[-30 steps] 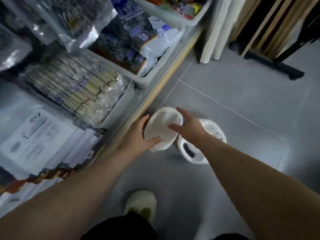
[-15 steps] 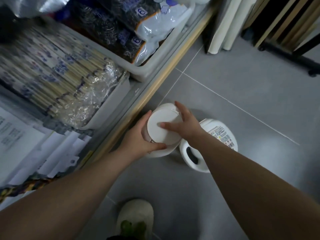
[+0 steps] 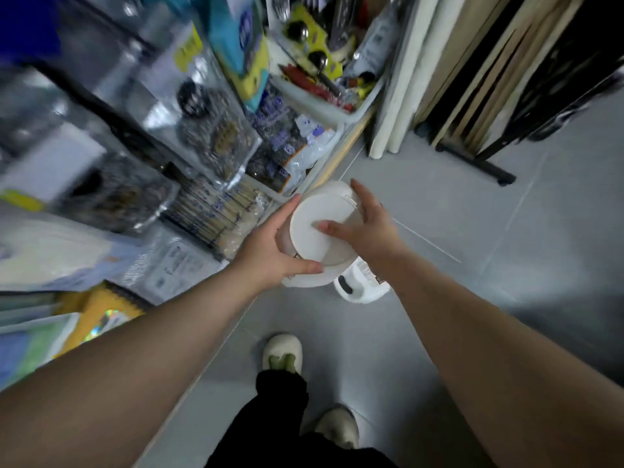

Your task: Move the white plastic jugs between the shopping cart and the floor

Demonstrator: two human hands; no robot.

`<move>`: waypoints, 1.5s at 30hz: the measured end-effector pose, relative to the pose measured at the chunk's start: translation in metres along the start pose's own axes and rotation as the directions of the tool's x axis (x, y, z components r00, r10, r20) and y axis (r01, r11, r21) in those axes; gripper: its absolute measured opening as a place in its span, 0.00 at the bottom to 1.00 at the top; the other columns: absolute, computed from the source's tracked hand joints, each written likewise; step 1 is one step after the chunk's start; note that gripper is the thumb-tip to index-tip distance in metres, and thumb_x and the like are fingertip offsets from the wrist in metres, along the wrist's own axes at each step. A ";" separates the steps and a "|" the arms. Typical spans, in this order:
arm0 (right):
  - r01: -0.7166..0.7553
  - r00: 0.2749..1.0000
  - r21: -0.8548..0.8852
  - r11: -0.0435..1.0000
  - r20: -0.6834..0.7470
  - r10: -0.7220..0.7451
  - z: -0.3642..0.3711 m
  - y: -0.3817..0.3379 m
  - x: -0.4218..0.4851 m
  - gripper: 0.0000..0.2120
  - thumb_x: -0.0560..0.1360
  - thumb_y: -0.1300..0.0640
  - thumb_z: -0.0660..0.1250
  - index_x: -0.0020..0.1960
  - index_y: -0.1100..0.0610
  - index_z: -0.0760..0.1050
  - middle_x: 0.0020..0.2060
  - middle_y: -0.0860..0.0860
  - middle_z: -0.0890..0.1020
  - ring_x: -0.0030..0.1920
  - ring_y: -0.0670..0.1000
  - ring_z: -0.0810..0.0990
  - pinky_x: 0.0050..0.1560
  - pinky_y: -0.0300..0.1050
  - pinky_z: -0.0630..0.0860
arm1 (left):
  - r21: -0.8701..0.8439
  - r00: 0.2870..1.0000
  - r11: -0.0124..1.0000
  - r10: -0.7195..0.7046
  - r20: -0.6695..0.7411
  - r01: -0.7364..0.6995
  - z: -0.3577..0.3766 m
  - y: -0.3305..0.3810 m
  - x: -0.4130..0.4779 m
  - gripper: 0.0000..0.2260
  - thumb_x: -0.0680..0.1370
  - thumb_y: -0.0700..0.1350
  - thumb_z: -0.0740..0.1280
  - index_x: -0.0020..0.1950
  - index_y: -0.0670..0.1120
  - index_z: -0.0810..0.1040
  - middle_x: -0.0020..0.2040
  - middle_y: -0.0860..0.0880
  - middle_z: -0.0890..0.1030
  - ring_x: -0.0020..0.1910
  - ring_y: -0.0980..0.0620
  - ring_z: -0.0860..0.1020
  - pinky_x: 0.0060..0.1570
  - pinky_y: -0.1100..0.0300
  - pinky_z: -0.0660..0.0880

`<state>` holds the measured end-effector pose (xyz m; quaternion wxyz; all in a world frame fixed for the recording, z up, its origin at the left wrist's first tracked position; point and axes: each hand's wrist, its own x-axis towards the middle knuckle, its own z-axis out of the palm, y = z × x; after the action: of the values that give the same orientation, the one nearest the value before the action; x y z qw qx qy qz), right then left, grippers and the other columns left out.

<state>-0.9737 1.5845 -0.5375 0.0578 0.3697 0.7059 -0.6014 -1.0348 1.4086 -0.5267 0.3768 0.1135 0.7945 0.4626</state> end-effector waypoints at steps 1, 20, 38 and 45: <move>0.001 1.000 0.011 1.000 -0.004 -0.001 -0.008 -0.023 -0.017 0.49 0.58 0.45 0.82 0.74 0.43 0.62 0.68 0.49 0.67 0.67 0.50 0.70 0.68 0.53 0.70 | 0.009 1.000 1.000 0.014 -0.002 -0.014 -0.009 0.023 -0.015 0.51 0.51 0.53 0.82 0.69 0.71 0.63 0.64 0.66 0.71 0.67 0.60 0.70 0.68 0.52 0.69; 0.238 0.951 0.004 0.971 0.203 -0.234 -0.027 -0.202 -0.278 0.45 0.63 0.48 0.80 0.74 0.43 0.62 0.68 0.49 0.70 0.66 0.54 0.72 0.63 0.57 0.74 | 0.008 0.936 0.989 0.140 -0.324 -0.145 -0.065 0.171 -0.308 0.48 0.60 0.45 0.83 0.74 0.62 0.62 0.68 0.60 0.69 0.65 0.59 0.68 0.55 0.64 0.70; 0.604 0.444 -0.069 0.794 0.856 -0.264 0.222 -0.203 -0.541 0.43 0.66 0.52 0.79 0.76 0.49 0.60 0.67 0.46 0.70 0.63 0.48 0.72 0.64 0.50 0.73 | -0.408 0.507 0.867 -0.224 -0.833 -0.287 -0.102 0.017 -0.664 0.42 0.57 0.40 0.83 0.67 0.60 0.72 0.60 0.57 0.78 0.59 0.54 0.78 0.53 0.59 0.79; 0.609 0.213 0.009 0.793 0.961 -0.175 0.357 -0.135 -0.700 0.42 0.66 0.59 0.79 0.75 0.52 0.63 0.65 0.50 0.75 0.61 0.50 0.76 0.63 0.51 0.75 | -0.456 0.251 0.843 -0.393 -0.885 -0.287 -0.098 -0.082 -0.838 0.43 0.61 0.34 0.81 0.71 0.55 0.69 0.58 0.59 0.76 0.54 0.62 0.78 0.46 0.70 0.77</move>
<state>-0.6787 0.9489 -0.1569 0.3609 -0.2584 0.7104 -0.5462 -0.5120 0.8569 -0.1522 -0.1583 -0.3321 0.6938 0.6192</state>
